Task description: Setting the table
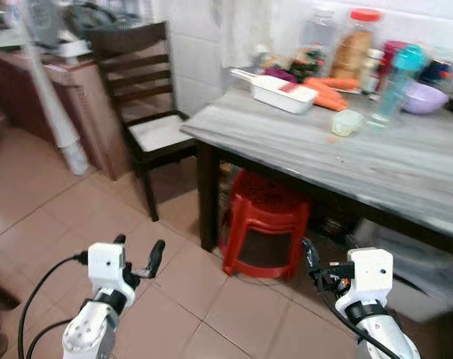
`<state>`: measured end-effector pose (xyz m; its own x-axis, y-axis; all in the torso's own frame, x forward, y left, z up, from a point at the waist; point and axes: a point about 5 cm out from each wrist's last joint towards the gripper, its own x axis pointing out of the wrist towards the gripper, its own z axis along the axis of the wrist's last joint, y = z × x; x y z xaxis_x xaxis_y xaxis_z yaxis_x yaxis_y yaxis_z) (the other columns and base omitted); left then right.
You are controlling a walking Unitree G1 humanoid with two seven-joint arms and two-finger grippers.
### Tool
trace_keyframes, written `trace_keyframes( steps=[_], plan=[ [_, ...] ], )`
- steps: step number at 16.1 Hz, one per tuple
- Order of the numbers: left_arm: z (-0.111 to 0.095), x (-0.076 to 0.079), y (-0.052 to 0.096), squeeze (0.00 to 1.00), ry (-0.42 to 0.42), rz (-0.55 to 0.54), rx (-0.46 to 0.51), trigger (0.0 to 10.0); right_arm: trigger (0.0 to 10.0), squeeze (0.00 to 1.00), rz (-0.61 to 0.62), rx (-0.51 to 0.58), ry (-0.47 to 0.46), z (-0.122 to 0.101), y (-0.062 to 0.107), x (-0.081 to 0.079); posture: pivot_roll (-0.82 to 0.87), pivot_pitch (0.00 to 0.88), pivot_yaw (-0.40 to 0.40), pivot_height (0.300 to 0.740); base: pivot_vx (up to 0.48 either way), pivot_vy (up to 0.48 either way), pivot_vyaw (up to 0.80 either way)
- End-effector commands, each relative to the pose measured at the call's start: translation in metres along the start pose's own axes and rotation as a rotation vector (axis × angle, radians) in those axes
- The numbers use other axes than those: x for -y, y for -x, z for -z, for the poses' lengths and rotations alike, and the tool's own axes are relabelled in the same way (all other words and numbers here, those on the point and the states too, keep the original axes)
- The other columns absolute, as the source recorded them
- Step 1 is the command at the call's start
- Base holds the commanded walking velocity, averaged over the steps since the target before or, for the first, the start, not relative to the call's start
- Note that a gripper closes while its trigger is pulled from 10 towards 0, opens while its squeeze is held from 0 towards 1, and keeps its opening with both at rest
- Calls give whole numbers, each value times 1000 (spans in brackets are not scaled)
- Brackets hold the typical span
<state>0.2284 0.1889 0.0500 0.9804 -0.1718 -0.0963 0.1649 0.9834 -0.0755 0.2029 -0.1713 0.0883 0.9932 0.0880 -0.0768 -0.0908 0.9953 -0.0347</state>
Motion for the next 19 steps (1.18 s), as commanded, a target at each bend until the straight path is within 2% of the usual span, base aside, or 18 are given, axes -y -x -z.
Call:
trace_keyframes(
  steps=[1, 3, 15, 17, 19],
  plan=[
    [-2, 4, 0, 0, -14, 8, -9, 10000, 10000, 0, 8, -8, -2, 1, 0, 1, 37, 0, -34, 740, 0, 0, -800],
    [-5, 7, 0, 0, -18, 3, -15, 10000, 10000, 0, 5, -7, -5, 1, -2, 1, 37, 0, -34, 740, 0, 0, -800],
    [-8, 7, 1, 0, -37, -5, -53, 10000, 10000, 0, 1, -7, -3, 3, -9, -3, 44, 0, -26, 740, -348, 0, 0],
    [-11, 7, -1, 0, 6, 12, -44, 10000, 10000, 0, 44, -19, 1, 5, -11, 1, 43, 0, -23, 740, 0, 0, 0],
    [-13, 8, -3, 0, 10, 46, -35, 10000, 10000, 0, 75, -38, -3, 6, -12, 4, 43, 0, -20, 740, 0, 0, 0]
  ],
)
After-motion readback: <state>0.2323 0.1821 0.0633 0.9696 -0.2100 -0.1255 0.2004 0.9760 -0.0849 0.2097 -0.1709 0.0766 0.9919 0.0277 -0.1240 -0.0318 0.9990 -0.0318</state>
